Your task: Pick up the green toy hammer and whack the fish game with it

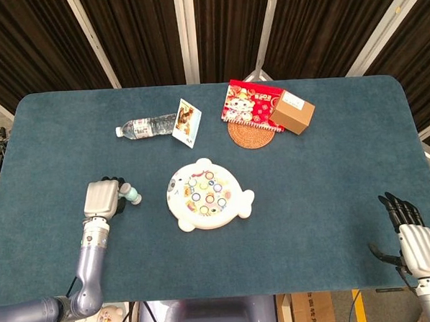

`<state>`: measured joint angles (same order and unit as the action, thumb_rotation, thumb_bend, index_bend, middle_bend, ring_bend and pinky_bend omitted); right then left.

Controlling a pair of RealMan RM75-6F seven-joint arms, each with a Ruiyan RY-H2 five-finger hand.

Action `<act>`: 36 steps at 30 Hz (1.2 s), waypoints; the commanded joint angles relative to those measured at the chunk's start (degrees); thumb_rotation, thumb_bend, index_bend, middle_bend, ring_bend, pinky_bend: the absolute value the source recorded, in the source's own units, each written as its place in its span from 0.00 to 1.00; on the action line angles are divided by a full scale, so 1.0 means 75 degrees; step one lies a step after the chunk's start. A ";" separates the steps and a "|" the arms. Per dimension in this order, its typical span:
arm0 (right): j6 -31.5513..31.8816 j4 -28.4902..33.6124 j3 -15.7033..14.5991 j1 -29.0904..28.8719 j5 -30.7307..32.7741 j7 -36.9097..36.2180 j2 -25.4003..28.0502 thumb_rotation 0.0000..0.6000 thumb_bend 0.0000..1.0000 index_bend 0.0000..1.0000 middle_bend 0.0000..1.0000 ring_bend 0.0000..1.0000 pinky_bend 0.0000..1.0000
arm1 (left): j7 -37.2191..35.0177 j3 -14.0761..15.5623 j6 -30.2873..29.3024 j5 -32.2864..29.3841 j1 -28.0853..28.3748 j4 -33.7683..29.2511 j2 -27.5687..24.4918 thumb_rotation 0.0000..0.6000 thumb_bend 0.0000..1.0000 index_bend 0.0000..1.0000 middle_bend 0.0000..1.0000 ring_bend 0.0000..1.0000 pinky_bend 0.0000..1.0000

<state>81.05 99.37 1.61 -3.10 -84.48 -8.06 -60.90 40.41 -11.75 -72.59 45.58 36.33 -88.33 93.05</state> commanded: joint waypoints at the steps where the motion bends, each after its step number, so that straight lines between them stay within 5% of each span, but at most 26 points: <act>1: 0.0003 0.0006 -0.0004 0.0004 -0.0005 0.0002 0.0004 1.00 0.26 0.00 0.00 0.00 0.00 | 0.0001 0.0027 -0.0029 0.0081 -0.0011 -0.0047 -0.0044 1.00 0.65 0.59 0.44 0.34 0.49; 16: 0.0007 0.0034 0.0002 0.0015 0.0014 0.0008 0.0021 1.00 0.26 0.00 0.00 0.00 0.00 | 0.0158 -0.0086 -0.0317 0.0566 0.0061 -0.0478 -0.0319 1.00 0.65 0.59 0.46 0.35 0.50; 36: -0.0122 0.0010 0.0076 -0.0029 0.0198 -0.0169 0.0029 1.00 0.26 0.00 0.00 0.00 0.00 | 0.2629 -0.1195 -0.0367 -0.0175 0.1837 -0.0458 0.0398 1.00 0.65 0.59 0.46 0.35 0.50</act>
<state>80.19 99.48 2.14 -3.29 -83.06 -9.30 -60.70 58.87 -20.02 -75.74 44.85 48.74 -92.60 94.93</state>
